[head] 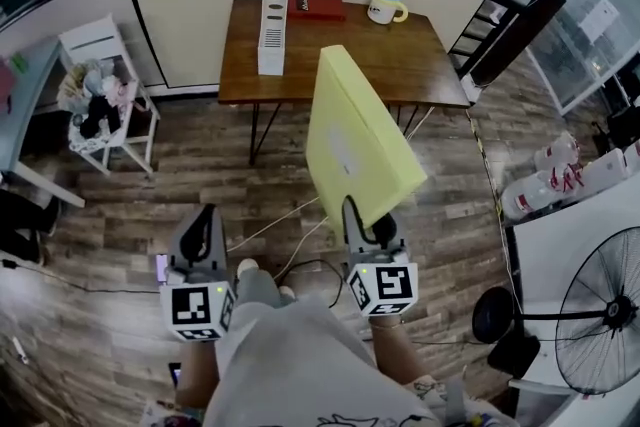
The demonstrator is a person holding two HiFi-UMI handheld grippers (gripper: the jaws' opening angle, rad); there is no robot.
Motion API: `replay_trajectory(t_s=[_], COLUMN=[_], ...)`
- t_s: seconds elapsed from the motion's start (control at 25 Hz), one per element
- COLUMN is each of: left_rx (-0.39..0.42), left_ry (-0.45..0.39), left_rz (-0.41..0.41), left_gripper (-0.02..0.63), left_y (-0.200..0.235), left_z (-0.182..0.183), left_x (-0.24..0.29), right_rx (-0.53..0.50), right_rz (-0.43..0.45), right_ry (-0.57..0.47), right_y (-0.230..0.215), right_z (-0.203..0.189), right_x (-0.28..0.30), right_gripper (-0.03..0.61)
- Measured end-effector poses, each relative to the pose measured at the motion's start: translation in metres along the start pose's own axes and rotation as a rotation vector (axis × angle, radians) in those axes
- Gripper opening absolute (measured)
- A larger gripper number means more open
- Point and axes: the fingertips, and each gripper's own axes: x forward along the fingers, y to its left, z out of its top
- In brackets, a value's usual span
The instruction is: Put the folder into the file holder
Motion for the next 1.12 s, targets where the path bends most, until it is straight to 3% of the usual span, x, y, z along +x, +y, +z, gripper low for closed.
replay_trajectory(t_s=[0.4, 1.12], left_rx=[0.000, 0.006], left_ry=[-0.008, -0.018], left_rz=[-0.004, -0.106], left_gripper=[0.011, 0.011], left_y=[0.023, 0.137], left_z=[-0.001, 0.033], left_x=[0.044, 0.207], right_rx=[-0.002, -0.013], right_rz=[-0.020, -0.105], right_ry=[0.015, 0.030], right_y=[-0.006, 0.014], right_z=[-0.007, 0.014], right_x=[0.041, 0.225], right_gripper=[0.158, 0.158])
